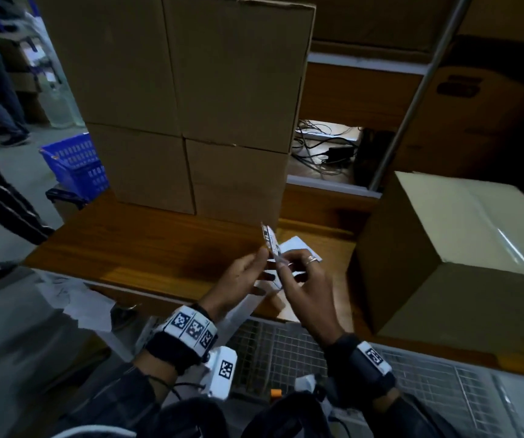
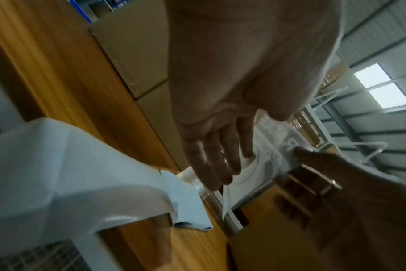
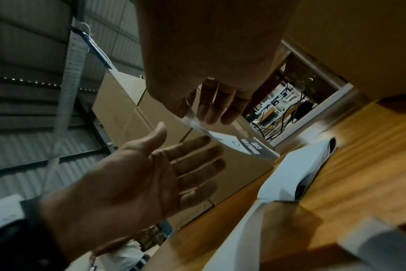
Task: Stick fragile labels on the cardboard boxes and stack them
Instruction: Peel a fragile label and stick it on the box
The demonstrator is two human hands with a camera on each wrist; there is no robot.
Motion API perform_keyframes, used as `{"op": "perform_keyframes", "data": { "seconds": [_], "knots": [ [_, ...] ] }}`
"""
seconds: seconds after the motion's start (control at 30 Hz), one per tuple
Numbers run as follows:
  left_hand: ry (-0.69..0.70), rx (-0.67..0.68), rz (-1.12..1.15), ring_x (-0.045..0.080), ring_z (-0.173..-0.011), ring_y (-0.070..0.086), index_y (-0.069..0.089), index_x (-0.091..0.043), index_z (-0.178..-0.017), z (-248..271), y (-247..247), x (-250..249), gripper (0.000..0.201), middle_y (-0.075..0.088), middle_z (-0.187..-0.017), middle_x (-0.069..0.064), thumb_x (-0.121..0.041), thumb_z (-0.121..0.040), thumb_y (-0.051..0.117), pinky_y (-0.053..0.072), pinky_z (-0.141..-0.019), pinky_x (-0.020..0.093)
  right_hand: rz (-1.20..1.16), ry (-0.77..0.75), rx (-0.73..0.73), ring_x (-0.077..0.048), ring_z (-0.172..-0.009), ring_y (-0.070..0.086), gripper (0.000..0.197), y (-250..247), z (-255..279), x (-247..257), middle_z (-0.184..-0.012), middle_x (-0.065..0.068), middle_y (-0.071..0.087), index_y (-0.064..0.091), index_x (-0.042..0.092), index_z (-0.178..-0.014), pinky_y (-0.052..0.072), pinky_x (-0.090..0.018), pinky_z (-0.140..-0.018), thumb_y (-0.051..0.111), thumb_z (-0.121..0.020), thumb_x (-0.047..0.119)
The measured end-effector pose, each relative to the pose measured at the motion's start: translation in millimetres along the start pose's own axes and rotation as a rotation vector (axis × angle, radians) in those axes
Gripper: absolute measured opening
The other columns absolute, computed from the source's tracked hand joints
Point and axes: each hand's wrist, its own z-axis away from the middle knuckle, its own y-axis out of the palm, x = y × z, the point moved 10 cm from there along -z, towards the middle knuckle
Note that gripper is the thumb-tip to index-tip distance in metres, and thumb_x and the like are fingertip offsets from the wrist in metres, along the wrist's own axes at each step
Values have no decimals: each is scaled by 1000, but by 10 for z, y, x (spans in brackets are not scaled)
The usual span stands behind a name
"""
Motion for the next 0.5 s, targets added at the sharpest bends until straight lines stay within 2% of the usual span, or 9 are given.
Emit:
{"op": "perform_keyframes", "data": {
  "seconds": [0.07, 0.13, 0.23, 0.33, 0.4, 0.5],
  "knots": [
    [114, 44, -76, 6, -119, 64, 64, -28, -130, 47, 119, -82, 32, 70, -126, -14, -41, -105, 48, 56, -92, 26, -128, 97, 13, -10, -88, 71, 10, 7, 68, -77, -97, 5, 73, 68, 19, -105, 56, -22, -73, 68, -97, 12],
    [158, 88, -114, 0, -119, 62, 61, -31, -134, 64, 176, -63, 32, 67, -129, -20, -35, -103, 55, 54, -92, 22, -231, 180, 9, -11, -94, 72, 18, -53, 112, -142, -104, 1, 73, 67, 19, -113, 60, -27, -78, 70, -97, 11],
    [145, 119, -159, 0, -125, 57, 55, -36, -141, 64, 185, 35, 50, 61, -137, -19, -41, -93, 70, 52, -98, 31, -344, 274, 9, -15, -103, 71, 22, -182, 146, -231, -110, -1, 73, 66, 19, -119, 61, -32, -82, 68, -98, 13],
    [140, 73, -224, 3, -125, 57, 57, -37, -137, 73, 221, 82, 63, 61, -136, -16, -39, -81, 85, 54, -99, 42, -408, 318, 63, -13, -117, 66, 32, -276, 191, -321, -120, 3, 70, 63, 22, -127, 59, -39, -94, 66, -98, 10],
    [157, 44, -259, 3, -124, 57, 58, -37, -133, 96, 304, 42, 62, 62, -133, -17, -38, -78, 88, 54, -97, 42, -408, 313, 115, -11, -123, 62, 39, -346, 232, -351, -127, 7, 68, 61, 27, -132, 56, -46, -101, 69, -95, 20],
    [194, -17, -290, 2, -118, 60, 60, -31, -129, 149, 437, -55, 55, 65, -127, -15, -29, -81, 87, 56, -92, 35, -438, 304, 181, -13, -129, 59, 48, -483, 309, -349, -133, 9, 66, 59, 32, -136, 51, -50, -107, 72, -90, 33]
  ]
}}
